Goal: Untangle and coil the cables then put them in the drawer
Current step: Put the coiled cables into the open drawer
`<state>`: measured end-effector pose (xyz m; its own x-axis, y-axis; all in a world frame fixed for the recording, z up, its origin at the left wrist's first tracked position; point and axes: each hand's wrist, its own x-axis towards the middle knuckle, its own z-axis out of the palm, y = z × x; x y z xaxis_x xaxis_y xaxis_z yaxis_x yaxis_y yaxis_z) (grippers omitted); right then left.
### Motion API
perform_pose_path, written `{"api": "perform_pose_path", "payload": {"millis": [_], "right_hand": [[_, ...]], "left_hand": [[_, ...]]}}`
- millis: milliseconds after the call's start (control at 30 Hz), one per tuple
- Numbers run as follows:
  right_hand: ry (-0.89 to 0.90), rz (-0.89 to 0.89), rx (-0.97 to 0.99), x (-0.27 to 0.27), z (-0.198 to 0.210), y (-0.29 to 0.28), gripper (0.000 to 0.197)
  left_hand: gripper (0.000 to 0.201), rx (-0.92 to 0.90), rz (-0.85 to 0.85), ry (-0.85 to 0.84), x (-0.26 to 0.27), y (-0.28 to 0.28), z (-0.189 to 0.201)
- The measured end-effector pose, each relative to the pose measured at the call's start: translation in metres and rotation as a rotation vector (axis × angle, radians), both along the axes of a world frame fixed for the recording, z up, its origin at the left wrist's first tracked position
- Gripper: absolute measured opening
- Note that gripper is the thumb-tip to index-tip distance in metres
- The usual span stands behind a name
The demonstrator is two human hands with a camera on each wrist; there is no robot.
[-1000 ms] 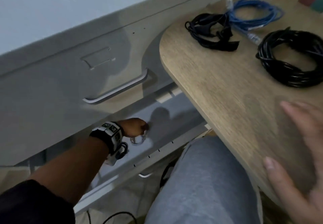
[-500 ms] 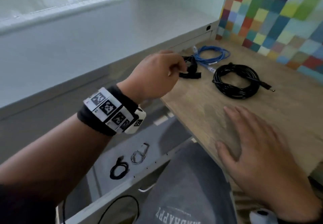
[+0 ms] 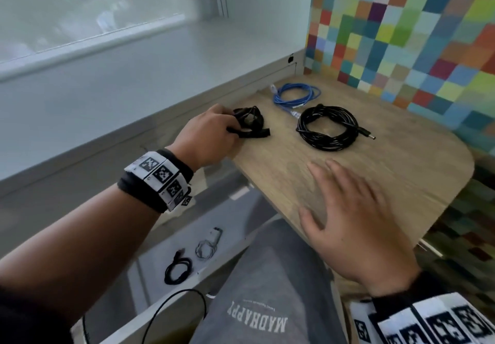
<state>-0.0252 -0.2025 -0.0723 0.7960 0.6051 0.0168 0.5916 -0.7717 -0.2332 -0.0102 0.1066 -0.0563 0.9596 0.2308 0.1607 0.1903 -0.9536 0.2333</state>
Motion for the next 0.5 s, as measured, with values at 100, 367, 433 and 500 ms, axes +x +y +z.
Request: {"api": "perform_pose_path", "payload": {"millis": [100, 367, 433, 500], "right_hand": [[0.002, 0.002, 0.011, -0.001, 0.000, -0.002, 0.075], [0.004, -0.028, 0.058, 0.001, -0.005, 0.001, 0.076], [-0.001, -0.050, 0.085, 0.001, -0.009, 0.003, 0.077], [-0.005, -0.059, 0.114, 0.002, -0.012, 0.005, 0.077]], "left_hand": [[0.022, 0.019, -0.063, -0.099, -0.035, 0.010, -0.009], [0.015, 0.076, -0.180, -0.233, -0.115, 0.036, -0.069], [0.016, 0.059, -0.223, -0.205, -0.124, 0.042, -0.096], [0.022, 0.051, -0.258, -0.115, -0.125, 0.048, -0.126]]}}
